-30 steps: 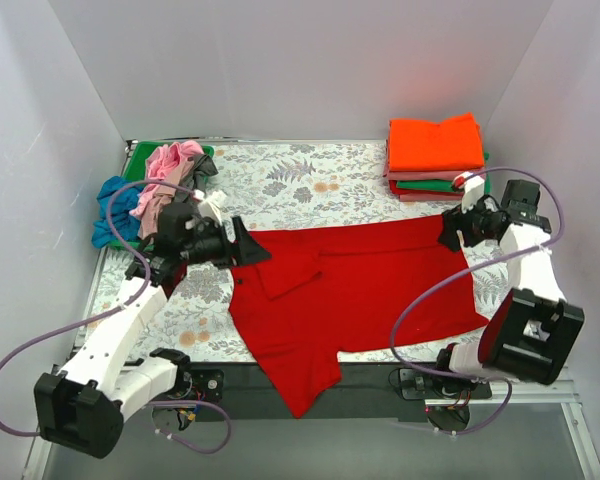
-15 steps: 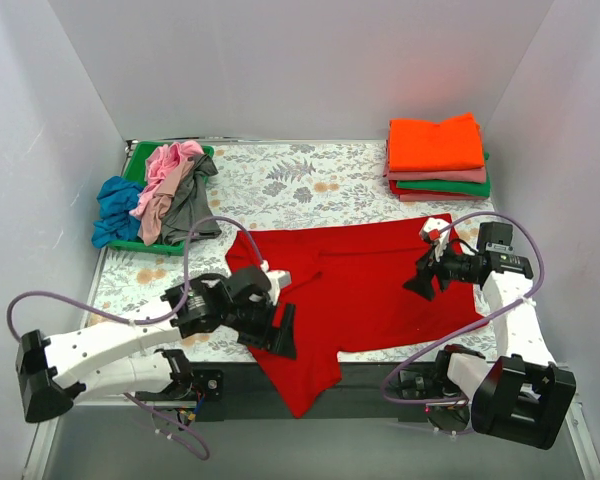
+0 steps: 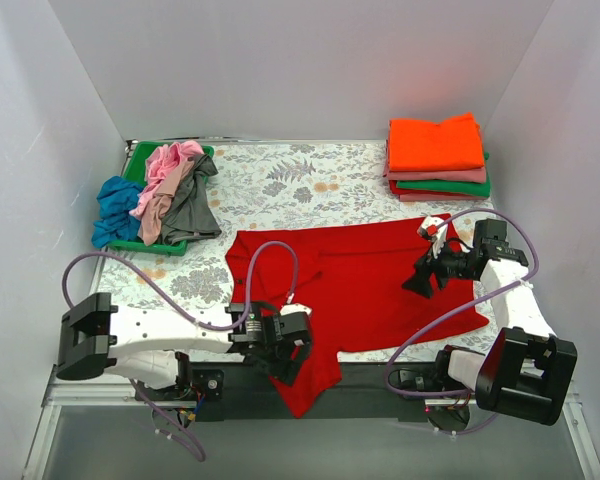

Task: Fold and stack the t-shirts
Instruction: Fold the tshirt

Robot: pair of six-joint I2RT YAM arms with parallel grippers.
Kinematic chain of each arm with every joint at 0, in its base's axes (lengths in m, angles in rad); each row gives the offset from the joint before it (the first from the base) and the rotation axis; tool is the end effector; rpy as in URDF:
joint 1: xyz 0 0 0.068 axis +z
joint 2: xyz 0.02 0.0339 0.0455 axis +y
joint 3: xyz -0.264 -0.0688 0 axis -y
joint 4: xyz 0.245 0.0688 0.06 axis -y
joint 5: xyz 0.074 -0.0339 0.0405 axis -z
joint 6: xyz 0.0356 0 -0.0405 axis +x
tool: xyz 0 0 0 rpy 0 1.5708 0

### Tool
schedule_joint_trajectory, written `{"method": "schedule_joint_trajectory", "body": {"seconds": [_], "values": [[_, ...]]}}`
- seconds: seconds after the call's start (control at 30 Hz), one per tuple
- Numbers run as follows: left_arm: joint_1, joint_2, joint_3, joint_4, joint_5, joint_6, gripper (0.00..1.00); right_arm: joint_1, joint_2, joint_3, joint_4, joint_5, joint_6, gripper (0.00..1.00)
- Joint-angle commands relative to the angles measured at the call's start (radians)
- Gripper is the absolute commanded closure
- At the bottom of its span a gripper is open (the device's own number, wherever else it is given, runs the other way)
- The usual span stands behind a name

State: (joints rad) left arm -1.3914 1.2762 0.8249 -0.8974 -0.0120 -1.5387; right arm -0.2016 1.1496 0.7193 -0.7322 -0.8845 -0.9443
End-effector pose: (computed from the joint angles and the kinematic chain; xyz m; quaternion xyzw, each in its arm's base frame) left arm 0.0386 -0.2106 0.2064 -0.0738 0.9911 -0.1096 0.0176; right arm 0.1996 -0.0127 0.2181 -0.4020 0.7932 0.2528 0.3812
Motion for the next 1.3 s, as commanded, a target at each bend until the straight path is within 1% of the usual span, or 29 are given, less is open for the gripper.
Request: {"method": "schedule_joint_trajectory", "body": {"seconds": [0.0,0.1,0.2,0.23,0.27,0.3,0.33,0.43,0.57,0.6,0.73,0.97,1.03,1.07,1.13,1.17,1.27], "values": [[-0.026,0.052,0.046,0.021,-0.060,-0.017,0.35,-0.004,-0.005,0.005,0.031,0.002,0.012,0.22],[-0.049,0.101,0.068,0.054,-0.037,-0.005,0.37,-0.007,-0.008,0.003,0.036,0.004,0.013,0.22],[-0.101,0.127,0.086,0.098,0.010,0.041,0.37,-0.009,-0.007,0.000,0.040,0.002,0.018,0.22],[-0.136,0.144,0.089,0.115,0.010,0.064,0.37,-0.009,-0.004,0.000,0.040,0.002,0.019,0.22],[-0.152,0.152,0.088,0.120,0.062,0.072,0.37,-0.009,0.001,0.002,0.040,0.002,0.021,0.22],[-0.168,0.161,0.083,0.123,0.075,0.077,0.37,-0.009,0.002,0.002,0.040,0.002,0.022,0.22],[-0.201,0.181,0.080,0.129,0.081,0.084,0.37,-0.007,0.005,0.003,0.042,0.002,0.022,0.22],[-0.251,0.216,0.076,0.132,0.089,0.081,0.38,-0.007,0.007,0.000,0.042,0.005,0.025,0.22],[-0.271,0.224,0.074,0.144,0.084,0.069,0.41,-0.009,0.010,0.000,0.043,0.007,0.029,0.22],[-0.270,0.224,0.075,0.146,0.081,0.066,0.44,-0.010,0.015,0.002,0.043,0.005,0.029,0.22],[-0.271,0.245,0.097,0.149,0.041,0.060,0.46,-0.009,0.019,0.000,0.042,0.004,0.030,0.22],[-0.270,0.302,0.123,0.167,0.035,0.057,0.49,-0.010,0.030,0.002,0.043,0.005,0.035,0.22],[-0.271,0.316,0.132,0.157,0.024,0.049,0.52,-0.010,0.033,0.002,0.043,0.005,0.035,0.22],[-0.271,0.321,0.143,0.149,-0.015,0.048,0.53,-0.010,0.033,0.002,0.043,0.005,0.035,0.22],[-0.271,0.340,0.158,0.118,-0.043,0.042,0.56,-0.009,0.032,0.000,0.043,0.005,0.035,0.22],[-0.271,0.347,0.164,0.108,-0.066,0.032,0.60,-0.009,0.033,0.000,0.043,0.005,0.035,0.22],[-0.271,0.364,0.180,0.078,-0.091,0.020,0.64,-0.010,0.036,0.002,0.042,0.004,0.036,0.22]]}}
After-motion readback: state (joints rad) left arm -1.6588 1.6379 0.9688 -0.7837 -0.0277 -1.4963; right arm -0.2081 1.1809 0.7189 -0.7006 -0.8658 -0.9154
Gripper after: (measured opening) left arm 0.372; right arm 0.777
